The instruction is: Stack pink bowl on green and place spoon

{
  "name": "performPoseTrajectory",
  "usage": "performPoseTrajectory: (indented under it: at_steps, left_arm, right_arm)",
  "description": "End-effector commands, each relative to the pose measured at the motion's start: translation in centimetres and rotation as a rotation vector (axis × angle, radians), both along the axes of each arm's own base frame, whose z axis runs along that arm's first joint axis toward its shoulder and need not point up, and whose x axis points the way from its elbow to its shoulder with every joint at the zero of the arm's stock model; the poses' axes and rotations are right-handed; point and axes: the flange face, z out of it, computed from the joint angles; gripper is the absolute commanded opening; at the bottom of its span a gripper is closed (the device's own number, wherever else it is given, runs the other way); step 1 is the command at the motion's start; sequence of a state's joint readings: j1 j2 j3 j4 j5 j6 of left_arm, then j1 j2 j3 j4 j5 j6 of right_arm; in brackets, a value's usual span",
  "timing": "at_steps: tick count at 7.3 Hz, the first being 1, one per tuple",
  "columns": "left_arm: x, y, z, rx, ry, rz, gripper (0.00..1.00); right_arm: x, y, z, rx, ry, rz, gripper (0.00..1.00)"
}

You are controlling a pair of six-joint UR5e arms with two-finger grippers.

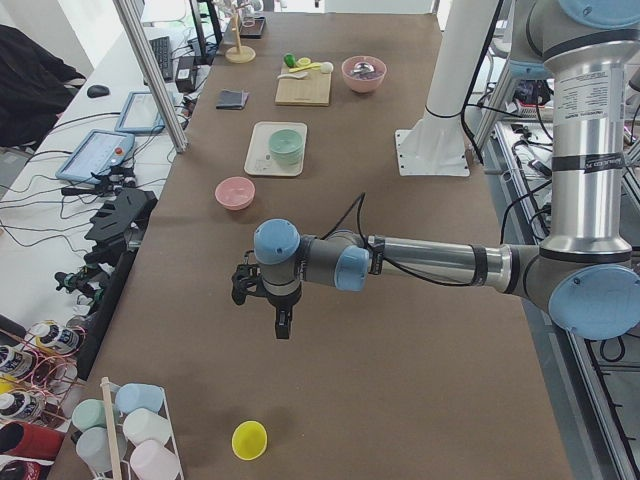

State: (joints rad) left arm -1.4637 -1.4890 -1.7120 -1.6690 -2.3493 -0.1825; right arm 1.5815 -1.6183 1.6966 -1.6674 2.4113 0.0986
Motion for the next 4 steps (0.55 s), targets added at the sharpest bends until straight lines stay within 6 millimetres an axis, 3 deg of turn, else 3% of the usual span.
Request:
performPoseTrajectory:
  at_steps: [1,4]
  left_arm:
    - [0.01,-0.02,-0.01,0.0,-0.001,0.0,0.98]
    - [0.01,-0.03,-0.16,0.002,0.0,-0.001,0.98]
  right_arm:
    - [0.0,0.0,0.0,0.0,0.0,0.0,1.0]
    - [-0.02,-0.1,-0.73,0.011,-0.003,0.001,1.0]
